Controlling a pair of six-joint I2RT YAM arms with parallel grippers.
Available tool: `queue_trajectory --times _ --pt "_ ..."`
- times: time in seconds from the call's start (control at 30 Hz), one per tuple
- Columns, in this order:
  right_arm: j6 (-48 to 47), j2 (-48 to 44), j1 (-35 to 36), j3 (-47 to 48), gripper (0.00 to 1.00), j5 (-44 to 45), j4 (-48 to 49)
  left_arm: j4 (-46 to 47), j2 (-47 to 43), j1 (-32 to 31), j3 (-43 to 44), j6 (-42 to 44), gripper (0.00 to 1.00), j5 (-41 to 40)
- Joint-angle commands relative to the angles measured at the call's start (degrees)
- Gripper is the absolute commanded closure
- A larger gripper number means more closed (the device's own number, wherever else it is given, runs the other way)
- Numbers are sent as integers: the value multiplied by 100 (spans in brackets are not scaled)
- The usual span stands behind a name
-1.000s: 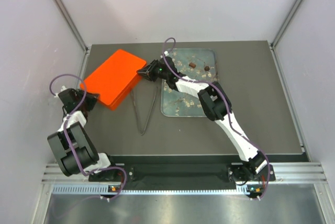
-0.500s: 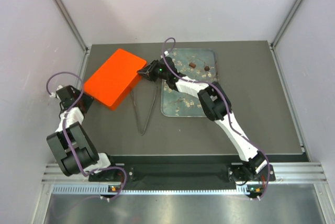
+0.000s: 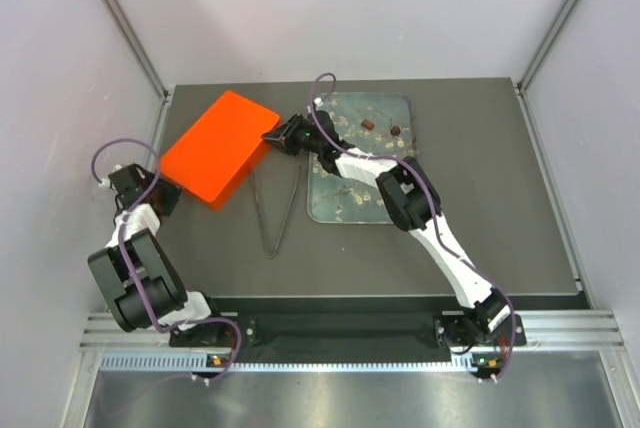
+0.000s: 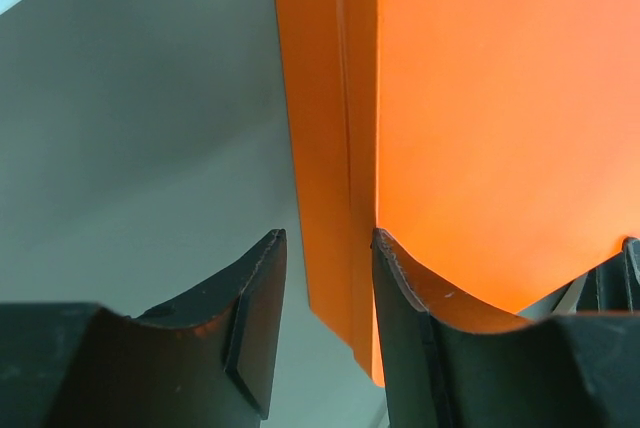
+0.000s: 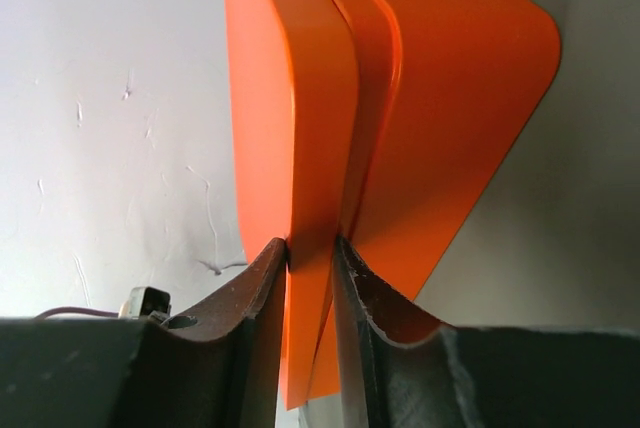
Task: Pack the chocolate
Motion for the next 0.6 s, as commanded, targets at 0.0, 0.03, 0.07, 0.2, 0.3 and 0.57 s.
queue_trajectory --times 0.0,0.03,0.07,0.2,0.3,0.57 --pt "-46 146 6 370 76 36 513 239 -93 19 91 -15 55 85" --pt "-28 163 6 362 76 45 531 248 -93 19 91 -15 55 76" --pt "-28 181 -2 388 76 36 548 248 -93 19 108 -41 55 85" --pt "-37 199 -2 397 75 54 610 239 -93 19 135 -94 55 155" --pt "-46 190 -2 406 75 36 741 248 -84 19 179 -129 56 216" --pt "-11 172 -2 449 71 71 979 450 -66 28 240 -208 58 270"
